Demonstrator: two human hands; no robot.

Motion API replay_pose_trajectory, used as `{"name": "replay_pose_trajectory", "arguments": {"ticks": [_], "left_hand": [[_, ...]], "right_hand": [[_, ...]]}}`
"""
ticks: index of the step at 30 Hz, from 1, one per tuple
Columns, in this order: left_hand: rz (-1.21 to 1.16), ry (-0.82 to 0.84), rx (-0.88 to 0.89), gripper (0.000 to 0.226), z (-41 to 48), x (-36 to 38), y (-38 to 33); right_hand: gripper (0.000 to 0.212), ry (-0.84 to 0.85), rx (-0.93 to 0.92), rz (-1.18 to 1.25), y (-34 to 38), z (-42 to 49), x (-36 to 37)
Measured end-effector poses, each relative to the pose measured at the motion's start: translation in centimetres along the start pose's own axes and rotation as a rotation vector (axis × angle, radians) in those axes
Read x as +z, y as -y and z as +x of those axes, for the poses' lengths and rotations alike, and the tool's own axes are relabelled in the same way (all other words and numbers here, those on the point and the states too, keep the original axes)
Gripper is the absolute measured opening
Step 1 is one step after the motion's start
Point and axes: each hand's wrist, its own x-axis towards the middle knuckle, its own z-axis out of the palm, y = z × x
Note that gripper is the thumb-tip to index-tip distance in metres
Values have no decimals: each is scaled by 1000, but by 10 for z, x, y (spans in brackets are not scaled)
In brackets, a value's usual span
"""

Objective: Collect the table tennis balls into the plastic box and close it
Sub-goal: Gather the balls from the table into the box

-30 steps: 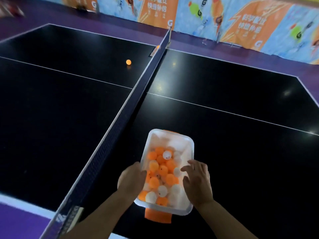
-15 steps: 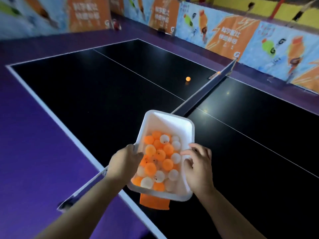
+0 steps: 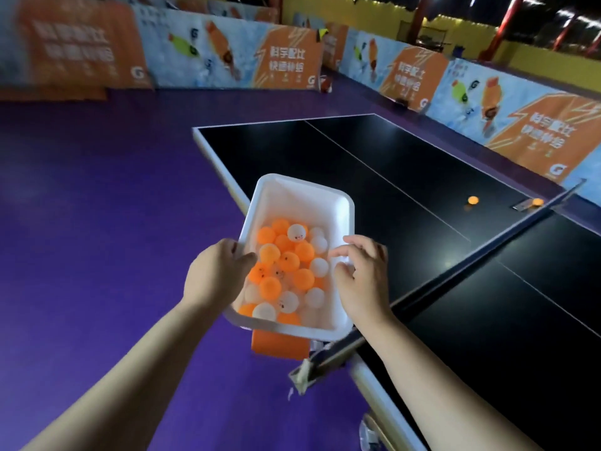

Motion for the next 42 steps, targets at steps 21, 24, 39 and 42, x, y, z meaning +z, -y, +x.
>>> {"name": "replay_pose_trajectory", "arguments": {"ticks": [21, 24, 39, 42], "left_hand": [[56, -180, -389, 35, 227, -180, 314], [48, -218, -414, 33, 299, -188, 324], [-44, -292, -533, 30, 602, -216, 379], [-63, -248, -499, 24, 672, -221, 399]], "right_hand": [[19, 415, 71, 220, 225, 93, 395], [18, 435, 38, 262, 233, 154, 449], [20, 612, 1, 242, 272, 404, 682], [20, 574, 29, 238, 280, 447, 729]]}}
